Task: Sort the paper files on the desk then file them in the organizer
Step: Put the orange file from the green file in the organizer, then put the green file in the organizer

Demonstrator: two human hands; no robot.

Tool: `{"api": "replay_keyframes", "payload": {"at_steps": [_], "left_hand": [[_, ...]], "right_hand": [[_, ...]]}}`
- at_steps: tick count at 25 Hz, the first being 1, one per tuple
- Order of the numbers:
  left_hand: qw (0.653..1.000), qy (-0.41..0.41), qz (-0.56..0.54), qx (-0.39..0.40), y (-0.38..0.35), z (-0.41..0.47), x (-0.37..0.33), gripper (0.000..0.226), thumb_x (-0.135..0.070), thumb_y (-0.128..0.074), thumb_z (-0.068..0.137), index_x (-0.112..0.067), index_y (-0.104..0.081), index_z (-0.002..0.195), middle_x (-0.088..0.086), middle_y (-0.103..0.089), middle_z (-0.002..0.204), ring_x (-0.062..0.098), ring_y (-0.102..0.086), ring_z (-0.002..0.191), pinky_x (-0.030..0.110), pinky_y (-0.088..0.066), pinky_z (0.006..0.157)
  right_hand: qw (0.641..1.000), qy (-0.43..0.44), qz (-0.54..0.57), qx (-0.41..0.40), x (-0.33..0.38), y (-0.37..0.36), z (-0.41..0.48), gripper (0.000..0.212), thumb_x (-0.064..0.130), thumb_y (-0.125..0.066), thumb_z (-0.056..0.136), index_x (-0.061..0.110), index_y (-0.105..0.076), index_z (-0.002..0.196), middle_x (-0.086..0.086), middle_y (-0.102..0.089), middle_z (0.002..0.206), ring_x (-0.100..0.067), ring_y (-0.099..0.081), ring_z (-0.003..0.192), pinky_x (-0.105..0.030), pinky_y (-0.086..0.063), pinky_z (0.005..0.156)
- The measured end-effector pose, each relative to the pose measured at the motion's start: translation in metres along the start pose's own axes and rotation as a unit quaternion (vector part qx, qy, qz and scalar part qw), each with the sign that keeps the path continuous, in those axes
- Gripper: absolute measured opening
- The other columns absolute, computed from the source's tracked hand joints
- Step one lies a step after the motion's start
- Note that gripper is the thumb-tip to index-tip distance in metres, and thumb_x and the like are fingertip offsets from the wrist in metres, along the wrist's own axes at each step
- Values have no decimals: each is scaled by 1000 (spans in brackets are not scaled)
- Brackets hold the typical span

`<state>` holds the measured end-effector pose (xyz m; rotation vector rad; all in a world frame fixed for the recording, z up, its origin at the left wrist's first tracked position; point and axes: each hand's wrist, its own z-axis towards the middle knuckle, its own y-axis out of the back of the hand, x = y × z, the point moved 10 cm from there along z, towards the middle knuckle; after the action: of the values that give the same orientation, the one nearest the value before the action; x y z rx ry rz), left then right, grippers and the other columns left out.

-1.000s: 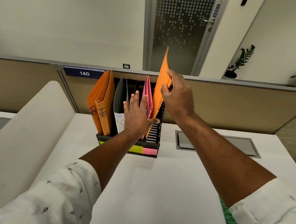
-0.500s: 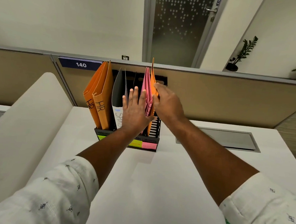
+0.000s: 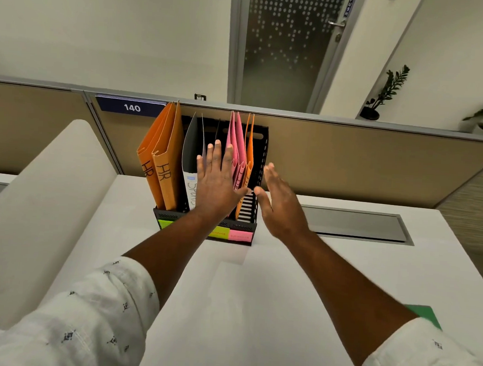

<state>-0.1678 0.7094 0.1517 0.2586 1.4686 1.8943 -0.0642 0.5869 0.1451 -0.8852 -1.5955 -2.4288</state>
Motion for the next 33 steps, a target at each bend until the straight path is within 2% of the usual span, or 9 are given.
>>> {"api": "replay_keyframes", "payload": {"at_steps": [5,7,12,15,18,23,26,29,33], "left_hand": [[998,3,-65,14,-3,-67,-12,112,-66,-67,81,-21,-2,161,7,4,170,26,12,156,45,11,123],[997,-10,-66,48,-18,-108,-17,114,-68,-65,80,-20,0,161,7,5,170,26,12,156,50,3,126],[988,-62,-52,129,-60,-223,-27,106,-78,-44,87,-17,0,161,9,11,169,26,15,155,54,-5,125],[981,-91,-50,163,-74,-281,-29,97,-77,-32,92,-18,2,161,6,15,168,23,18,155,52,0,125],[975,-115,-49,183,-80,-324,-33,94,-76,-29,95,-17,-1,161,6,13,168,23,16,155,49,4,124],[964,-134,-35,226,-95,-369,-53,92,-77,-20,94,-17,-4,162,6,10,169,25,9,156,51,2,122],[960,-128,-39,247,-106,-388,-80,89,-74,-27,96,-18,-8,162,6,7,169,25,6,156,50,1,121],[954,-111,-46,274,-125,-404,-116,87,-73,-28,96,-16,-14,161,7,0,169,28,-2,156,50,-1,120],[955,-78,-57,281,-141,-423,-175,88,-75,-20,95,-21,0,161,3,17,166,23,12,155,47,9,122]], "right_hand": [[998,-62,-32,4,-46,-24,-102,67,56,-28,103,18,-25,158,1,-17,167,-14,-14,154,-45,-22,123],[994,-96,-42,23,-64,-32,-144,71,60,-24,101,19,-21,159,3,-13,167,-12,-11,154,-46,-18,124],[984,-139,-90,68,-94,-39,-234,81,69,-11,96,21,-12,161,6,1,167,-10,1,154,-45,-7,126],[977,-164,-110,81,-109,-41,-279,82,70,-10,95,21,-10,160,5,4,167,-12,0,154,-46,-6,125],[971,-193,-117,84,-121,-41,-322,82,70,-11,95,21,-11,160,5,4,167,-8,2,153,-47,-5,125],[966,-221,-109,80,-141,-30,-373,82,70,-14,95,21,-13,160,5,2,167,-8,1,153,-49,-9,125],[963,-221,-119,94,-163,-15,-395,82,69,-14,95,19,-16,160,4,0,167,-13,-4,154,-51,-14,124],[961,-214,-129,123,-192,4,-417,82,70,-11,94,21,-10,161,4,3,167,-13,1,154,-50,-13,124],[957,-212,-123,154,-237,30,-444,84,70,-9,93,20,-8,161,4,5,167,-15,0,155,-48,-8,125]]}}
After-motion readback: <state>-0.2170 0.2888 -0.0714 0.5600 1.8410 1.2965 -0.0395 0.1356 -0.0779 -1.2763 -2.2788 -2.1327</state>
